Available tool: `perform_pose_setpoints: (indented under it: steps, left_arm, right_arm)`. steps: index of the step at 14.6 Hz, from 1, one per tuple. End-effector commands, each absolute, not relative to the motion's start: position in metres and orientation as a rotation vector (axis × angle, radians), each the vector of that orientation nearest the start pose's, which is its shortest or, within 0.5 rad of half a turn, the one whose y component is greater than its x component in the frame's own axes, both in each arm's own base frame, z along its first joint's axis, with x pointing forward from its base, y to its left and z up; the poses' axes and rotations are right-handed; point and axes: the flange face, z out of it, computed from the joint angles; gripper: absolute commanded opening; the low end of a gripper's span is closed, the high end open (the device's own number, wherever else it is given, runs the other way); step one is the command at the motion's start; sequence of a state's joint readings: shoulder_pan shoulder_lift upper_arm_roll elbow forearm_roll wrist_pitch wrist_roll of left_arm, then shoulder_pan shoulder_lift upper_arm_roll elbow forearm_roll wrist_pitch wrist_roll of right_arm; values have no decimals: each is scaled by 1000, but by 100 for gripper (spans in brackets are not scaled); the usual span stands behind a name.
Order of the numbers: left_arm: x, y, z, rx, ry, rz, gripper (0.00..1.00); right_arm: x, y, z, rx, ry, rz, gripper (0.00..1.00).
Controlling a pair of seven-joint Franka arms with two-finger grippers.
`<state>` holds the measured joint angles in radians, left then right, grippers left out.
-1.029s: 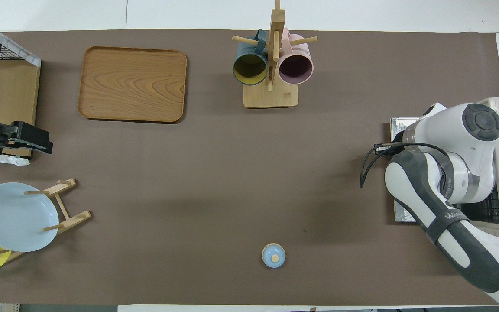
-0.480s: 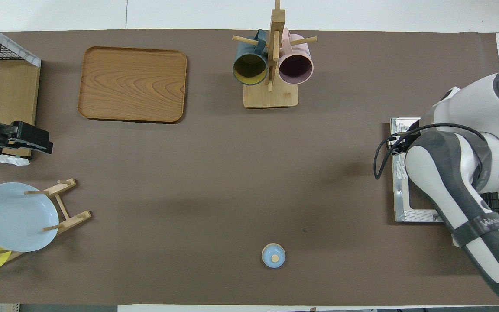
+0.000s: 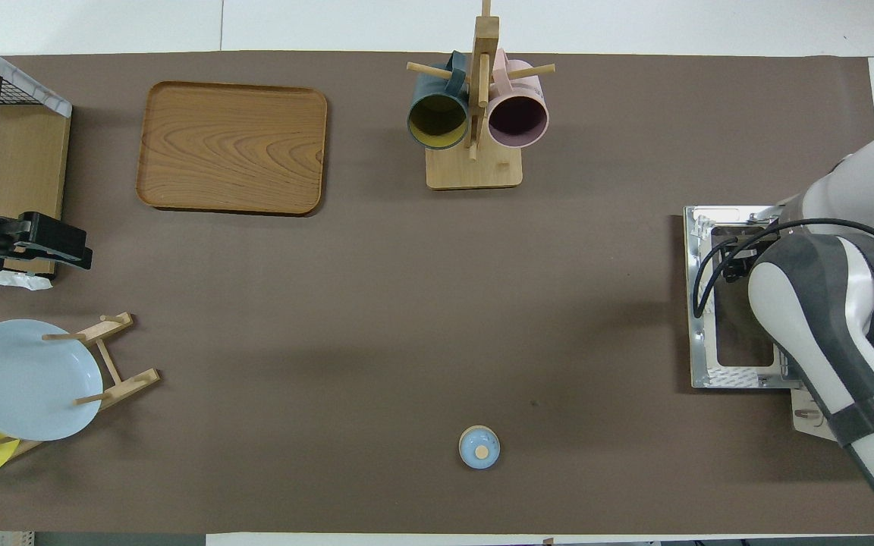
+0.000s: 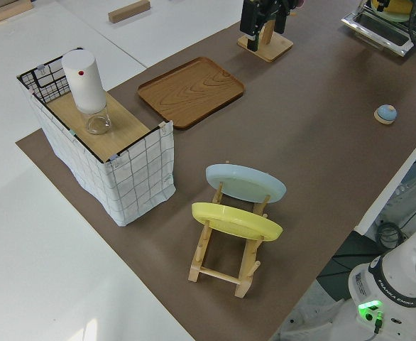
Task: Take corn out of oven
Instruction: 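Grasp the green plate holding the corn with the right gripper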
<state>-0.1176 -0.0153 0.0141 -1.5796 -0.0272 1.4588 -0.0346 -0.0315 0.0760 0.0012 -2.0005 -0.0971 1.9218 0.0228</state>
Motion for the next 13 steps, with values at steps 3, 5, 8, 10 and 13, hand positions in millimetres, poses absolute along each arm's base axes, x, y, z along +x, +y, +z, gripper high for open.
perform_pose_setpoints:
  steps: [3,5,8,10,13]
  left_arm:
    - [527,-58,619,-3143,112,151,100]
    - [527,-57,619,-3144,110,151,100]
    - [527,-59,619,-3143,117,151,100]
    - [527,-60,620,-3143,119,148,100]
    - [527,-61,619,-3143,119,151,100]
  right_arm:
    - [536,-46,393,-3221,-83,226,43]
    - [533,-50,390,-3219,-85,227,43]
    - [525,-51,375,-3220,-111,179,43]
    - [521,-52,368,-3231,-187,197,36]
    - [520,-53,366,-3247,-208,207,20]
